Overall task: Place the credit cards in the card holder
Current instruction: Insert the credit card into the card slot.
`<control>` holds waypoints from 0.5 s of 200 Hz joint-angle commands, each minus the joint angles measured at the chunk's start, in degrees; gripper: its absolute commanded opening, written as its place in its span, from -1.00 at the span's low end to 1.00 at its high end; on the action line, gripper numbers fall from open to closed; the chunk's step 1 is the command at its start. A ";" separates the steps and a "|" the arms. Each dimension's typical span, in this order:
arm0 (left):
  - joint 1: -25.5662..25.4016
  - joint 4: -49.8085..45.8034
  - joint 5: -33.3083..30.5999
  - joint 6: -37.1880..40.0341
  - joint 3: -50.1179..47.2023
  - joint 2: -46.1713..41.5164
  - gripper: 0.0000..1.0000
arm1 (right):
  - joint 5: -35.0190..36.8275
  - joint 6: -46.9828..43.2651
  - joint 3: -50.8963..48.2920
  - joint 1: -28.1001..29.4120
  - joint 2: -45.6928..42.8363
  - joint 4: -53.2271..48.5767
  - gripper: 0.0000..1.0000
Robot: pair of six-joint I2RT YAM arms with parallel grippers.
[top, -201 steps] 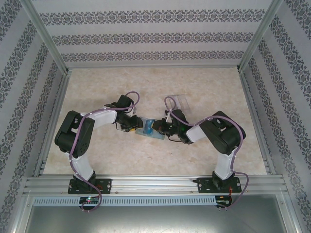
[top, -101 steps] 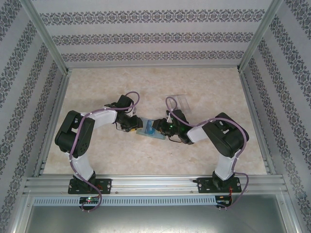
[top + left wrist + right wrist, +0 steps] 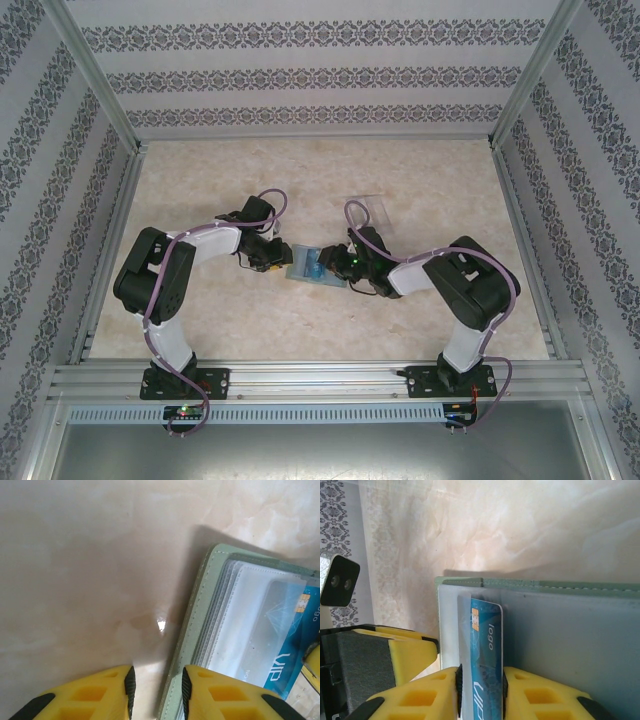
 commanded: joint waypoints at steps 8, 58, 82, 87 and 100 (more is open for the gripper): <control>-1.58 3.55 3.96 -0.72 -0.60 3.27 -0.35 | 3.33 0.01 -1.98 0.57 -1.17 -4.34 -0.56; -1.54 4.03 4.61 -1.04 -0.58 3.52 -0.36 | 4.15 0.13 -2.55 1.19 -1.83 -3.62 -1.00; -1.57 4.68 5.08 -1.30 -0.71 3.83 -0.40 | 4.66 0.64 -1.85 1.87 -0.95 -2.68 -1.00; -1.65 4.87 5.17 -1.31 -0.85 3.80 -0.42 | 4.95 0.71 -1.68 2.00 -0.69 -2.48 -1.00; -1.55 5.73 5.89 -1.74 -1.14 3.83 -0.45 | 5.70 0.92 -1.07 2.56 -0.25 -2.12 -1.00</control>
